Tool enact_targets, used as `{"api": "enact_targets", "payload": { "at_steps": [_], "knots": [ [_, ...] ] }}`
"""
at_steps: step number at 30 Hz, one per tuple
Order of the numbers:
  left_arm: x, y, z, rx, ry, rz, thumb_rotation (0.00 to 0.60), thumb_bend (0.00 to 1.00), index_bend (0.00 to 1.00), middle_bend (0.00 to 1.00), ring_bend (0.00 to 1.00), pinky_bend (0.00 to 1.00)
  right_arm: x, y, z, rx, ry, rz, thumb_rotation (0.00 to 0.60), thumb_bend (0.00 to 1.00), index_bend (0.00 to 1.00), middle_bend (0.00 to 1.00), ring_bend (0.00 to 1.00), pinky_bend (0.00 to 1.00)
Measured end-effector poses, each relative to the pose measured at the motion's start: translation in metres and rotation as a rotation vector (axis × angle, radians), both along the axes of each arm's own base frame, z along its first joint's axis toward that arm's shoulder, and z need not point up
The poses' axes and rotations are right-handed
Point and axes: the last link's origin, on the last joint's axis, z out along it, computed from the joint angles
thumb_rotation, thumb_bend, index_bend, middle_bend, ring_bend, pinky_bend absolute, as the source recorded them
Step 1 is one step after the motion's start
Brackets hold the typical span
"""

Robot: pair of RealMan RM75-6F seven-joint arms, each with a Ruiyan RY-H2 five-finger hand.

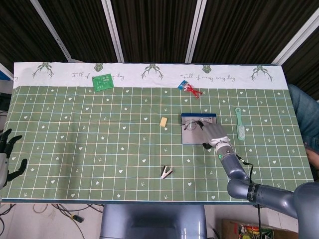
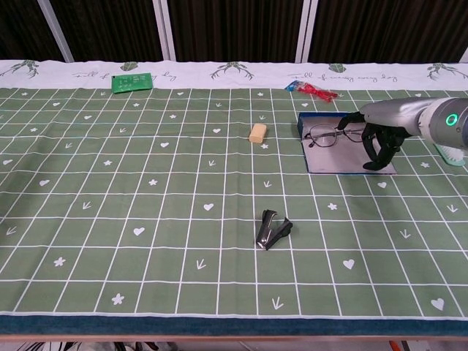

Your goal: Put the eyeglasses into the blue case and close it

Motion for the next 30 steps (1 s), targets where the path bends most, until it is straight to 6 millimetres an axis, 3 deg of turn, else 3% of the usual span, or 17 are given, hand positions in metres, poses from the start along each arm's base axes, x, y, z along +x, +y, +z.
{"api": "enact_targets", "payload": {
  "at_steps": [30],
  "knots": [
    [-0.0004, 0.0005, 0.0006, 0.000, 0.000, 0.003, 0.600, 0.38, 0.15, 0.00, 0.00, 0.00, -0.0017, -0.0086, -0.0060, 0.005, 0.019, -0.029, 0.600, 0.40, 0.12, 0.57, 0.60, 0.53]
  ]
}}
